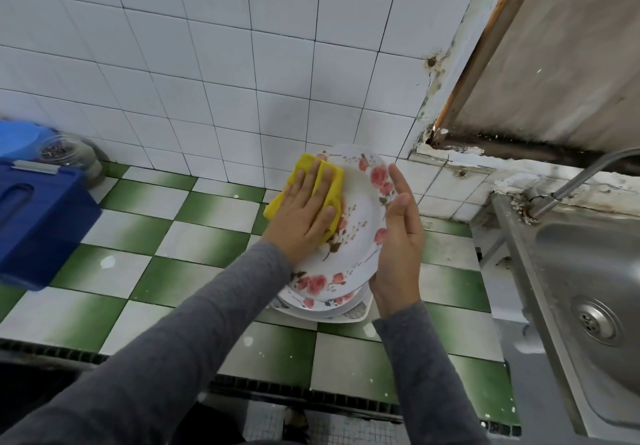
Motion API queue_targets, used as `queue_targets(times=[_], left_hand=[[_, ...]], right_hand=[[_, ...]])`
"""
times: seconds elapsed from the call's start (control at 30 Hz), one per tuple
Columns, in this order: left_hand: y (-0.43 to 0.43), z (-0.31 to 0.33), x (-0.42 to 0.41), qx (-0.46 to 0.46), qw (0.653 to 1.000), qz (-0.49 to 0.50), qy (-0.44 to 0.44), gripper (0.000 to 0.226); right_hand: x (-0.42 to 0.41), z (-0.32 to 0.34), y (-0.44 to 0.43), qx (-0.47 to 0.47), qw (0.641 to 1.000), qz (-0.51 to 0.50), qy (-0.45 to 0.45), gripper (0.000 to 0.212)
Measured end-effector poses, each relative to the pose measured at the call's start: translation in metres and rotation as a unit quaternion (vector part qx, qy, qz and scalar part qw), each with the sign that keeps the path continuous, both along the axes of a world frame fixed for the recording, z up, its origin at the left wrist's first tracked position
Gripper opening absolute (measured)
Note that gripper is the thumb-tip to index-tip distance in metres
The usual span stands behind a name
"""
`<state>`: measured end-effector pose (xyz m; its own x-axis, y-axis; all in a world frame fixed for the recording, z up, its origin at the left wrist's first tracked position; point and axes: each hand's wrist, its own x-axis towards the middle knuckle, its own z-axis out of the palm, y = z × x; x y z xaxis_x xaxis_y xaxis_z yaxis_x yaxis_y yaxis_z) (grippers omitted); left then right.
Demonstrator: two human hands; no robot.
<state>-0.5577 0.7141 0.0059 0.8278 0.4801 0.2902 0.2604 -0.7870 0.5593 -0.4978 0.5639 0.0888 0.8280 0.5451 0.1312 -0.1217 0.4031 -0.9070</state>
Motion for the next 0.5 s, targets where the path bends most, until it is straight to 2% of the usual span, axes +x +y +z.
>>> queue_targets(times=[0.13,0.27,0.4,0.5], left_hand=[[-0.015,0.001,-0.002,-0.044,0.998,-0.029,0.037,0.061],[-0.049,0.011,-0.003,-0.120,0.990,-0.074,-0.005,0.054],[-0.051,0.017,0.007,-0.074,0.994,-0.063,-0.041,0.058],[-0.036,0.020,0.013,-0.040,0.998,0.026,-0.045,0.061]], right_hand=[[0.004,0.005,0.002,0.013,1.000,-0.028,-0.004,0.040],[0.010,0.002,0.006,0.019,0.999,-0.025,-0.021,0.037],[0.003,-0.003,0.008,-0.002,0.999,-0.009,-0.033,0.040],[-0.005,-0.005,0.007,-0.016,1.000,0.005,-0.022,0.038]])
